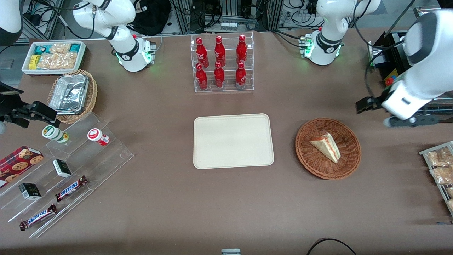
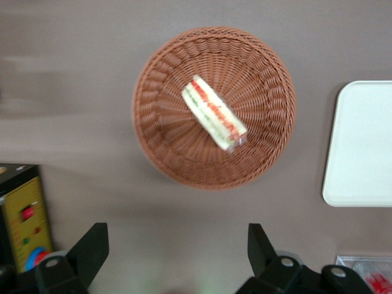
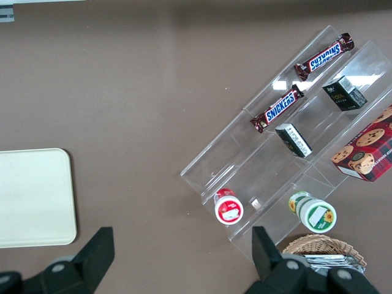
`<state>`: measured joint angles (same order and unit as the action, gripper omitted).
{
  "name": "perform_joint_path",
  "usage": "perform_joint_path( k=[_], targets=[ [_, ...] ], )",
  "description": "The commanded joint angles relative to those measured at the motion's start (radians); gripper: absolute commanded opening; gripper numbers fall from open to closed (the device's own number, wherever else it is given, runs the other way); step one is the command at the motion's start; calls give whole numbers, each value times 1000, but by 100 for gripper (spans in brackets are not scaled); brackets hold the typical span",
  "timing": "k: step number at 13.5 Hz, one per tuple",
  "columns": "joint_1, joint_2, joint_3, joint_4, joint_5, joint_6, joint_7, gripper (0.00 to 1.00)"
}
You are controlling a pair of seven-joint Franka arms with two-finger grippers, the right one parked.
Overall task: Place sandwich from basket to tray
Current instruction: 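Move the left gripper down over the wrapped sandwich in the wicker basket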
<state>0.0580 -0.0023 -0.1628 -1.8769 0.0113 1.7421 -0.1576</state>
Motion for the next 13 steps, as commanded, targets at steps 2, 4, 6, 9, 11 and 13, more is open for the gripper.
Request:
perform_joint_path(
  k=[2,4,6,9,11,13],
  targets=[
    [-4,-16,-53,-264,19,300,-233,100],
    [-4,20,-61,-365,13,501,-399,100],
    [-10,73,-72,-375,1,586,-579,100],
    [-12,119,-89,-380,1,672,-752,100],
    [-12,157,-89,-378,1,709,-760,100],
    [-6,215,-87,-377,1,761,-761,100]
  ],
)
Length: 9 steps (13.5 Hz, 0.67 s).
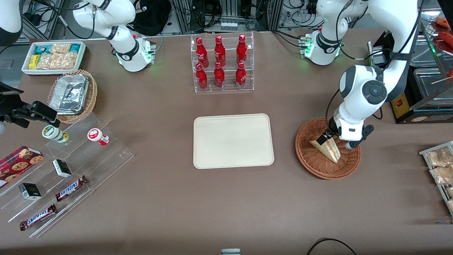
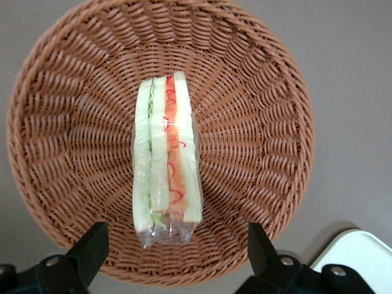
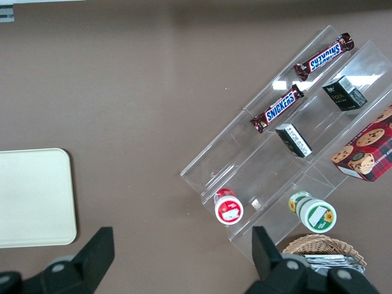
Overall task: Place sandwich from basket to tray
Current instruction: 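Close the left gripper on the sandwich and lift it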
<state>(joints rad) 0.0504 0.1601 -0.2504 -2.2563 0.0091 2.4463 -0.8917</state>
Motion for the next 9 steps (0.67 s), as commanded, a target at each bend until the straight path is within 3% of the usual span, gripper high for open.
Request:
perform_joint_path(
  k=[1,9],
  targets=[
    [2,74,2,3,3,77,-29,100],
    [9,105,23,30,2,80,-26,98]
  ],
)
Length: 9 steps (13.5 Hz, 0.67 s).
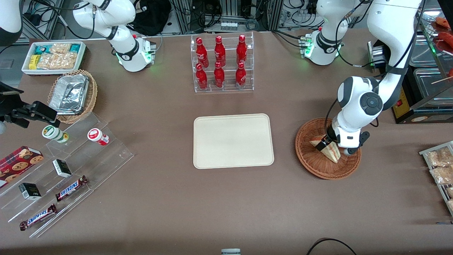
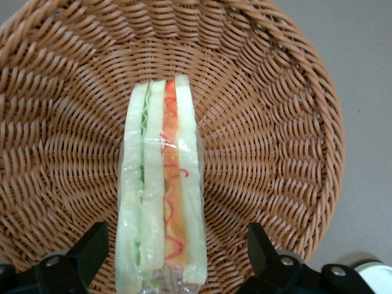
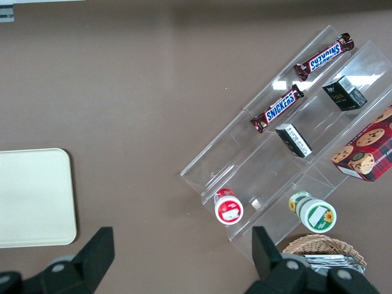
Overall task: Place sandwich from basket to tray
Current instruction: 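Close the left gripper on the sandwich and lift it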
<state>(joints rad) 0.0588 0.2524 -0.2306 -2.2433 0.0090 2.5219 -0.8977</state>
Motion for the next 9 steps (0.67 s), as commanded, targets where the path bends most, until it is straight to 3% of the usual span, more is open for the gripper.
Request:
perform_joint_path(
  k=[1,3,4,7,9],
  targets=[
    [-1,19,5,18,2,5,-21,76],
    [-2,33,5,14,3,5,-17,20],
    [-2,33,5,16,6,5,-12,9],
    [-2,-1,5,45,11,-49,-6,8],
    [-5,-18,4,161,17,-241,3,8]
  ],
)
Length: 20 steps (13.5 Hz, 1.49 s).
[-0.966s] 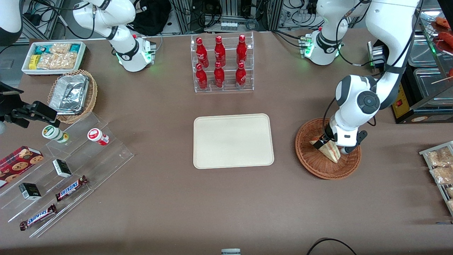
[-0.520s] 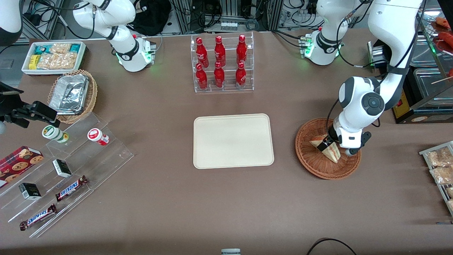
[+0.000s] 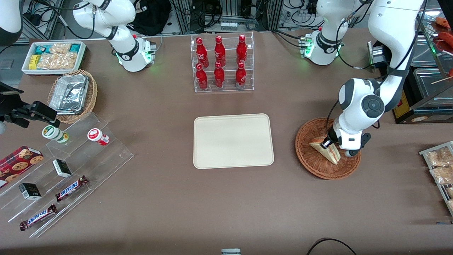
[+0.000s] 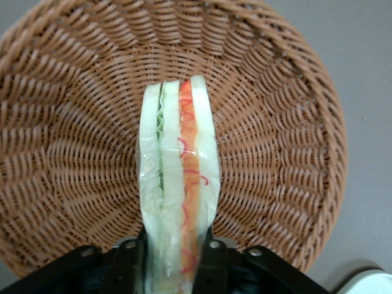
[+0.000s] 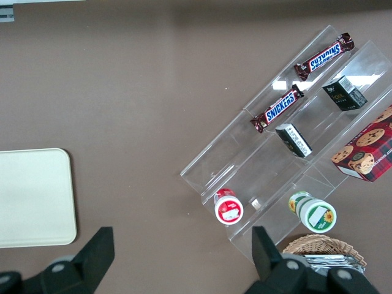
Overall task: Place sandwich from basket to tray
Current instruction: 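Carry the sandwich with the left gripper over the cream tray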
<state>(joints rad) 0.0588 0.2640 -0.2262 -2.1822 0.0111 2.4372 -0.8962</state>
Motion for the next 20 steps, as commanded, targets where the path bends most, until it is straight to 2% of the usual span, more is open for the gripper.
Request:
perform_joint_path(
  k=[1,3,5,7,11,15,17,20],
  targets=[
    [-11,-31,-4,177,15,-269,11,8],
    [-25,-25,-31,341,13,-471,10,7],
    [-88,-5,-42,456,12,-561,-1,7],
    [-172,16,-44,504,10,-566,10,5],
    [-391,154,-42,634,12,-563,-32,5],
    [-537,266,-42,714,13,-541,-27,7],
    [-617,345,-39,780,38,-511,-65,7],
    [-648,417,-38,788,49,-468,-63,8]
  ],
)
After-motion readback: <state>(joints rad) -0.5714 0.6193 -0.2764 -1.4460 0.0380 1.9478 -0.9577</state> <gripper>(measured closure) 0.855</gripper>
